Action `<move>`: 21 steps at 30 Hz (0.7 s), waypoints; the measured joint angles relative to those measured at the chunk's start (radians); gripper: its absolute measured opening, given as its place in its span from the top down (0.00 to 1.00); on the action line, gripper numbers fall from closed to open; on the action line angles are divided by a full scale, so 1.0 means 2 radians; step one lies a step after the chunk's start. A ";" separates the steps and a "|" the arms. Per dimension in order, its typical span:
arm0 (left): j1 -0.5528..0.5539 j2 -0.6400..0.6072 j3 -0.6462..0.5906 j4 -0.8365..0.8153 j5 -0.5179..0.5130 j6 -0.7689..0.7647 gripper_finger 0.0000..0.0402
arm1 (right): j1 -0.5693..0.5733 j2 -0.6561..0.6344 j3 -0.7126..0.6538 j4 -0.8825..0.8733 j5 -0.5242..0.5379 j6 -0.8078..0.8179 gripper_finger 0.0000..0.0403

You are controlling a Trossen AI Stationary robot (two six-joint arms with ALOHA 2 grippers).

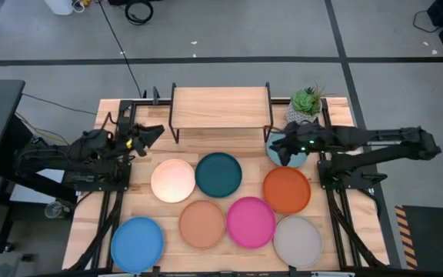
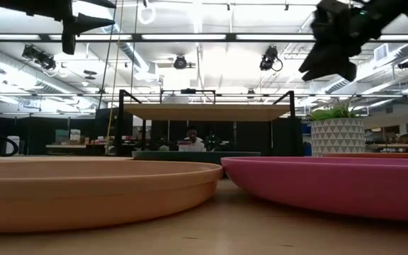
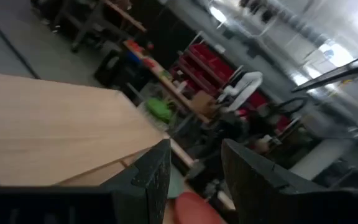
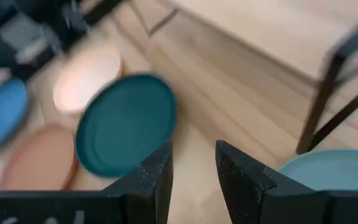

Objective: Place and stack plates onto a shelf
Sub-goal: Put the dark blue plate on the shelf

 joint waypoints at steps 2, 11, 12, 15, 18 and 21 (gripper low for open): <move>0.008 0.009 0.010 -0.009 0.003 0.003 0.63 | 0.000 0.038 0.022 -0.003 -0.015 -0.014 0.68; 0.046 0.025 0.025 -0.019 0.018 0.004 0.63 | 0.001 0.195 0.079 0.012 -0.044 0.023 0.68; 0.050 0.025 0.025 -0.022 0.024 0.009 0.63 | 0.003 0.208 0.079 0.022 -0.044 0.040 0.68; 0.058 0.025 0.025 -0.028 0.038 0.012 0.63 | 0.010 0.243 0.080 0.041 -0.044 0.099 0.68; 0.064 0.024 0.025 -0.030 0.051 0.011 0.63 | 0.019 0.272 0.080 0.043 -0.033 0.148 0.68; 0.066 0.024 0.025 -0.030 0.060 0.011 0.63 | 0.024 0.296 0.080 0.051 -0.027 0.175 0.67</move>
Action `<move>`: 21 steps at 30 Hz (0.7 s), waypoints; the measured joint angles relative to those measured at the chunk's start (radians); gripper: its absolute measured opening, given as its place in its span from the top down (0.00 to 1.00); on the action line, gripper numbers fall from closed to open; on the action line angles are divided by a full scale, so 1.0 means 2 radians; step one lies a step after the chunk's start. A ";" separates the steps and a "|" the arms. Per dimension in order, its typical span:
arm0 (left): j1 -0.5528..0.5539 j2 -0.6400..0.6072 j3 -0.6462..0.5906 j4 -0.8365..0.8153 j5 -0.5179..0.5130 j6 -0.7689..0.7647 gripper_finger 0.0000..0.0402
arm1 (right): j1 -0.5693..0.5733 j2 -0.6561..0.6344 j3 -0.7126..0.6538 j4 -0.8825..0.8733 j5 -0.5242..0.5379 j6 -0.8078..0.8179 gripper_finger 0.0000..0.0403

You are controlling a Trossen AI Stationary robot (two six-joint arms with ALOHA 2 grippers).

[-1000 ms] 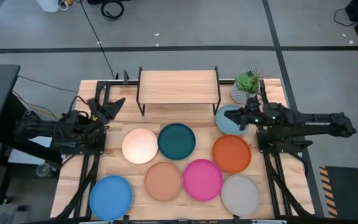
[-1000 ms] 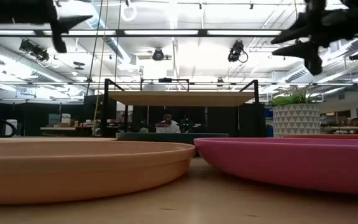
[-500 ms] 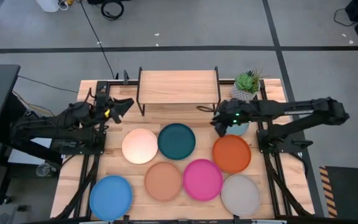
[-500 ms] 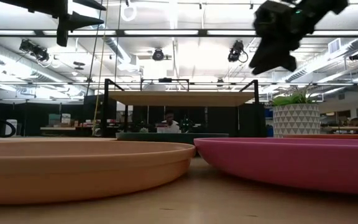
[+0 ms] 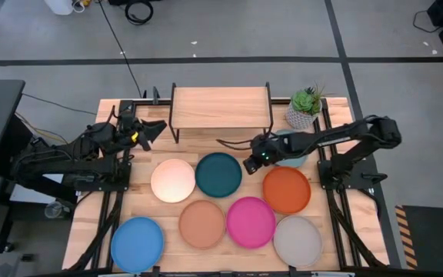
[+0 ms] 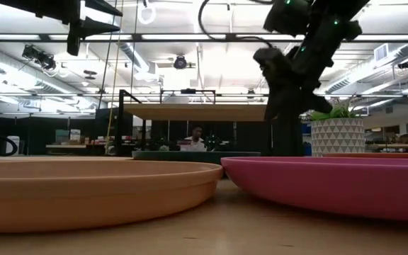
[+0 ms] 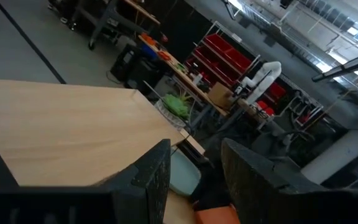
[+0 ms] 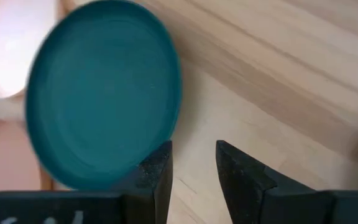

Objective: Place and stack plates onto a shelf
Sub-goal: Put the dark blue plate on the shelf

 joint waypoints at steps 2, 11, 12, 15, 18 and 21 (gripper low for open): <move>0.000 0.000 0.000 0.000 0.003 0.002 0.63 | 0.002 0.015 0.000 0.014 -0.002 0.002 0.65; 0.000 0.000 0.000 0.000 0.003 0.002 0.63 | 0.003 0.073 0.000 0.080 -0.013 0.039 0.43; 0.000 0.000 0.000 0.000 0.003 0.002 0.63 | 0.003 0.078 0.000 0.080 -0.010 0.045 0.40; 0.000 0.000 0.000 0.000 0.003 0.002 0.63 | 0.003 0.097 0.000 0.098 -0.009 0.044 0.35; 0.000 0.000 0.000 0.000 0.003 0.002 0.63 | 0.005 0.120 0.000 0.122 -0.011 0.042 0.35; -0.001 0.000 0.000 0.000 0.003 0.002 0.63 | 0.009 0.135 0.000 0.140 -0.011 0.048 0.39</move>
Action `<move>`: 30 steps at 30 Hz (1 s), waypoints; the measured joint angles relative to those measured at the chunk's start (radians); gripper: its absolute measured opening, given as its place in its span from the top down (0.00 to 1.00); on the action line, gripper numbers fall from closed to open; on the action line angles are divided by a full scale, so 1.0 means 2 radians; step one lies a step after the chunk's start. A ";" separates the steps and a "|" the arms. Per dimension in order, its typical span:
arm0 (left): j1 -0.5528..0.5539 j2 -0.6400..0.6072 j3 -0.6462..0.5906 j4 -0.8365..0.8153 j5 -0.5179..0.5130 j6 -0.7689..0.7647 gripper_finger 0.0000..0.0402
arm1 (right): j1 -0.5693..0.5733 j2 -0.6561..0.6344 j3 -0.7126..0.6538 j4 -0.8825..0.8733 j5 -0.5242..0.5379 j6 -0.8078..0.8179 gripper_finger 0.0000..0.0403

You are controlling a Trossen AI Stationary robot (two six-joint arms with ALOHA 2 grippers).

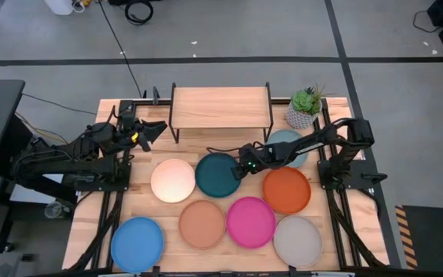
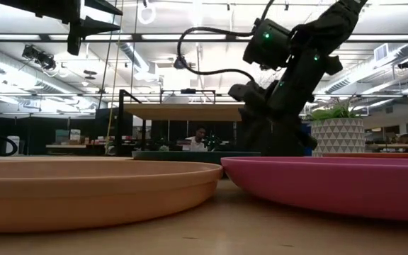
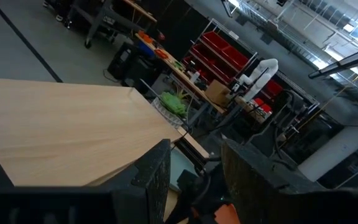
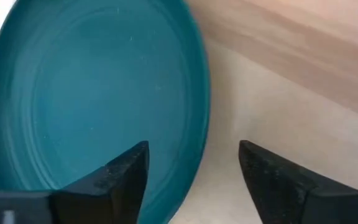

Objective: Place and stack plates onto a shelf
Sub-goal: Put the dark blue plate on the shelf

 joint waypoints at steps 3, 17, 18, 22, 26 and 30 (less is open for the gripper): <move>-0.001 0.000 0.000 0.000 0.000 -0.002 0.63 | 0.000 0.006 0.000 0.001 0.003 0.014 0.48; 0.000 0.000 0.000 0.000 0.001 0.000 0.63 | -0.004 -0.012 0.000 -0.006 -0.011 0.030 0.96; 0.000 0.000 0.000 0.000 0.001 0.000 0.63 | -0.005 -0.019 -0.001 -0.009 -0.011 0.029 0.96; 0.000 0.000 0.000 0.000 0.001 0.000 0.63 | -0.007 -0.066 -0.001 -0.013 -0.019 0.029 0.92; 0.000 0.000 0.000 0.013 0.000 0.000 0.63 | -0.008 -0.130 -0.001 -0.016 -0.018 0.028 0.95; 0.000 0.000 0.000 0.048 0.000 0.005 0.63 | -0.021 -0.202 -0.001 -0.028 0.011 0.028 0.96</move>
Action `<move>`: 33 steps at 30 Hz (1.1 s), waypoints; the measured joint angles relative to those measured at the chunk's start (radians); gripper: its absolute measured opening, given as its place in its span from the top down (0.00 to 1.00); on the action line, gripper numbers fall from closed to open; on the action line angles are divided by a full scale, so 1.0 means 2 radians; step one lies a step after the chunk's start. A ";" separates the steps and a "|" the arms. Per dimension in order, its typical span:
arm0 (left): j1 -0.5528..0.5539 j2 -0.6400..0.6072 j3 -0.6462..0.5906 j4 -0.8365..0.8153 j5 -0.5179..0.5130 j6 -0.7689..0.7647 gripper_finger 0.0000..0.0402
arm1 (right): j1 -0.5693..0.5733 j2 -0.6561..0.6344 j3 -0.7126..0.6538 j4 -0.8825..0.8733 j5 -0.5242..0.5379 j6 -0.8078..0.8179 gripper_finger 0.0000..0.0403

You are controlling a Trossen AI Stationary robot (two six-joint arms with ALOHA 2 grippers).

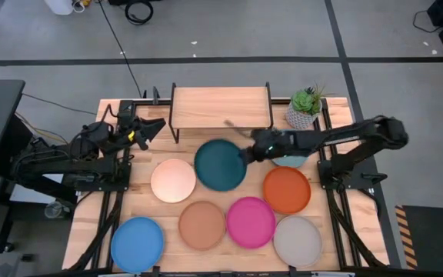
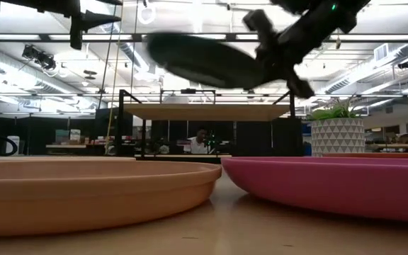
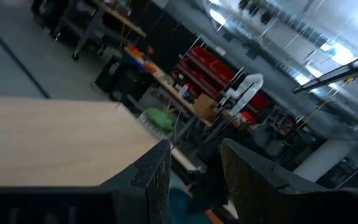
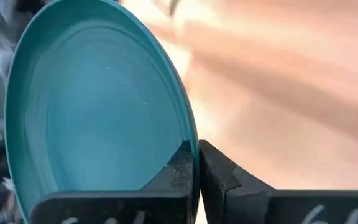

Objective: Place and stack plates onto a shelf
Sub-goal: Put the dark blue plate on the shelf

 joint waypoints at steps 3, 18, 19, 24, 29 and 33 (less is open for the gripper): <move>0.000 0.000 0.000 0.006 0.000 0.008 0.63 | -0.024 -0.051 0.000 -0.023 0.015 0.000 0.95; 0.000 0.032 0.000 0.011 0.000 -0.005 0.63 | -0.186 -0.093 0.180 -0.320 0.040 -0.158 0.94; 0.000 0.035 0.000 0.012 0.000 -0.005 0.63 | -0.201 -0.085 0.191 -0.318 0.037 -0.173 0.94; 0.000 0.044 0.000 0.021 0.000 -0.005 0.63 | -0.283 -0.037 0.214 -0.312 -0.029 -0.231 0.94; 0.000 0.046 0.000 0.048 0.007 -0.017 0.63 | -0.341 0.017 0.213 -0.288 -0.109 -0.271 0.93; 0.000 0.046 0.000 0.088 0.027 -0.018 0.63 | -0.360 0.048 0.213 -0.285 -0.140 -0.298 0.91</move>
